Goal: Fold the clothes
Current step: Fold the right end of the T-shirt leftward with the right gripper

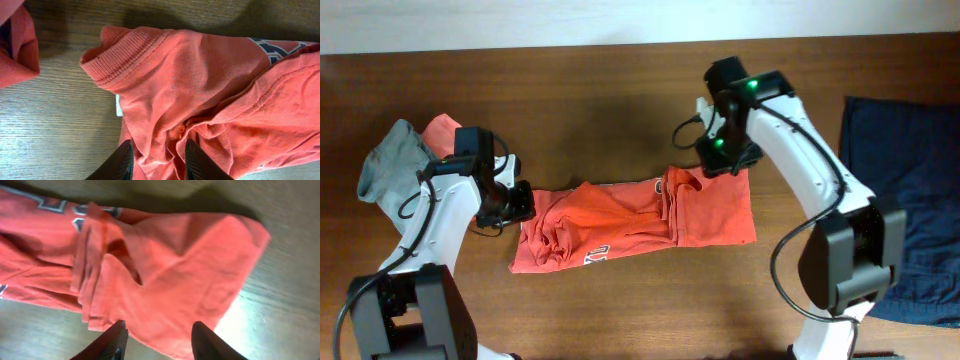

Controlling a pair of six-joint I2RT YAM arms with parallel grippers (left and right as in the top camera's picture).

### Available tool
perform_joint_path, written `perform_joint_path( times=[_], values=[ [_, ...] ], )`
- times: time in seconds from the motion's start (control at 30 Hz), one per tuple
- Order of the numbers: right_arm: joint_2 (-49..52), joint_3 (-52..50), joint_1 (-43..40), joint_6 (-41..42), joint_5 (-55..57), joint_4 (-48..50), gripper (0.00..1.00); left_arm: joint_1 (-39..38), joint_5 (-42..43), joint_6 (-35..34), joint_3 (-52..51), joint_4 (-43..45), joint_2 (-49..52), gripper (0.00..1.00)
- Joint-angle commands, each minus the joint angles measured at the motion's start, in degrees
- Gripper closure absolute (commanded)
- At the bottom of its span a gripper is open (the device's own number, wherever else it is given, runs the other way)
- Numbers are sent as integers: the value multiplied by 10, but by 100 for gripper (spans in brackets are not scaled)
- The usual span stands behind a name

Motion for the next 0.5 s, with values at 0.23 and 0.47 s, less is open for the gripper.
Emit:
perform_joint_path(
  times=[0.23,0.47],
  values=[
    [12,-89,-11,26,18,52,62,4,8,-3,10,-3,-13,66],
    [13,-159,-10,26,11,132,61,4,6,-3,10,-3,-13,66]
  ],
)
